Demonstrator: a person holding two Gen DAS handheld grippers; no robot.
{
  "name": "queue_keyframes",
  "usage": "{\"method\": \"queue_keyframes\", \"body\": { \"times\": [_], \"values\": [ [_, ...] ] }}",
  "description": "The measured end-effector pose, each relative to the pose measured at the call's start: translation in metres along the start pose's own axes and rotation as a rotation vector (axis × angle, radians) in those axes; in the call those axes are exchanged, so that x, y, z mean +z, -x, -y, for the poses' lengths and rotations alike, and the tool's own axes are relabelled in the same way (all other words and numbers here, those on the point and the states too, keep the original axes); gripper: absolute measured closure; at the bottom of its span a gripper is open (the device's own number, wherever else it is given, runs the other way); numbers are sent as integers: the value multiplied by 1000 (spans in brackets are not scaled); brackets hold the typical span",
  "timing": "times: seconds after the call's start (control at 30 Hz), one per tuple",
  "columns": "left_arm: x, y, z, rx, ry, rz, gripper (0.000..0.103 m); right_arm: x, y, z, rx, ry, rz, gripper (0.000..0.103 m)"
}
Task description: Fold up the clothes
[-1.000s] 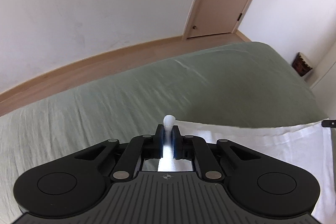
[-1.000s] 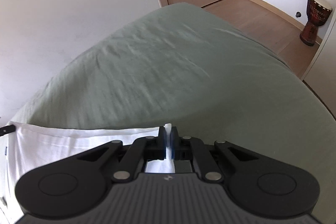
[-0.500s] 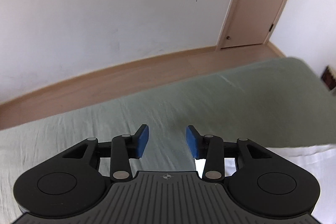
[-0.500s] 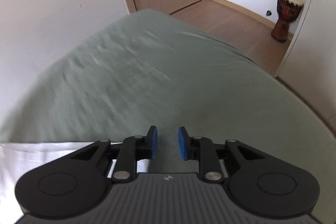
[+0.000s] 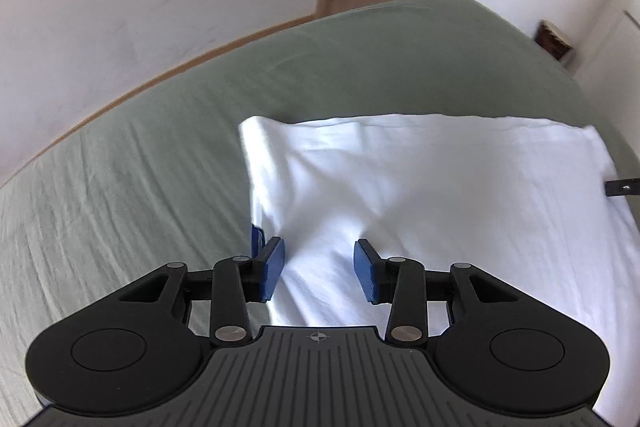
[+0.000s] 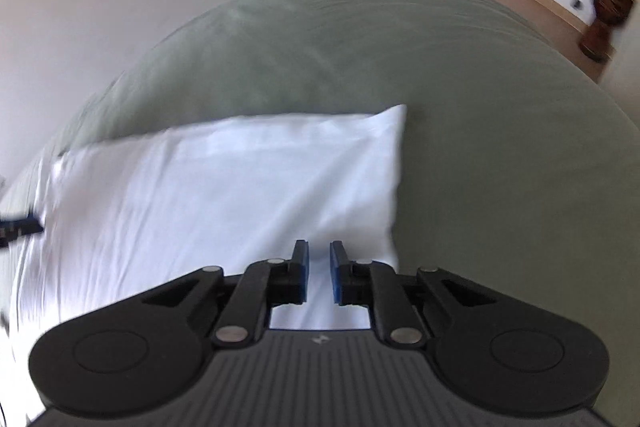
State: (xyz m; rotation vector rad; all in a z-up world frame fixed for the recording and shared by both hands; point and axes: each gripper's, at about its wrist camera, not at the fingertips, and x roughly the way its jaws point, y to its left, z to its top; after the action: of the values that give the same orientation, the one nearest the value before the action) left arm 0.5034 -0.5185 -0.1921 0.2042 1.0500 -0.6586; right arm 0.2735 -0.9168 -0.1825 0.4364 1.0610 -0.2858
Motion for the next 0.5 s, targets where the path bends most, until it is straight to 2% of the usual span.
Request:
{"method": "queue_keyframes", "body": {
  "times": [0.07,0.13,0.2,0.23,0.27,0.3,0.4,0.43,0.5],
  "values": [
    [-1,2,2,10,-7,2,66,9,-2,13,-23,-43,5,103],
    [0,7,4,31,-13,6,67,10,-1,17,-37,-53,6,103],
    [1,17,-1,61,24,19,66,10,7,16,-164,-38,37,103],
    [-4,26,-4,96,45,27,64,9,13,18,-188,-51,46,101],
    [-9,35,-8,130,67,34,64,9,19,22,-178,-79,48,101],
    [-15,39,-18,128,88,34,64,8,25,26,-169,-107,50,101],
    [-23,63,-31,91,135,33,64,-3,53,27,-127,-164,49,101],
    [-31,85,-36,65,133,35,64,-9,63,23,-118,-177,46,101],
    [-38,104,-38,50,108,24,64,-22,82,14,-112,-202,42,101]
  ]
}}
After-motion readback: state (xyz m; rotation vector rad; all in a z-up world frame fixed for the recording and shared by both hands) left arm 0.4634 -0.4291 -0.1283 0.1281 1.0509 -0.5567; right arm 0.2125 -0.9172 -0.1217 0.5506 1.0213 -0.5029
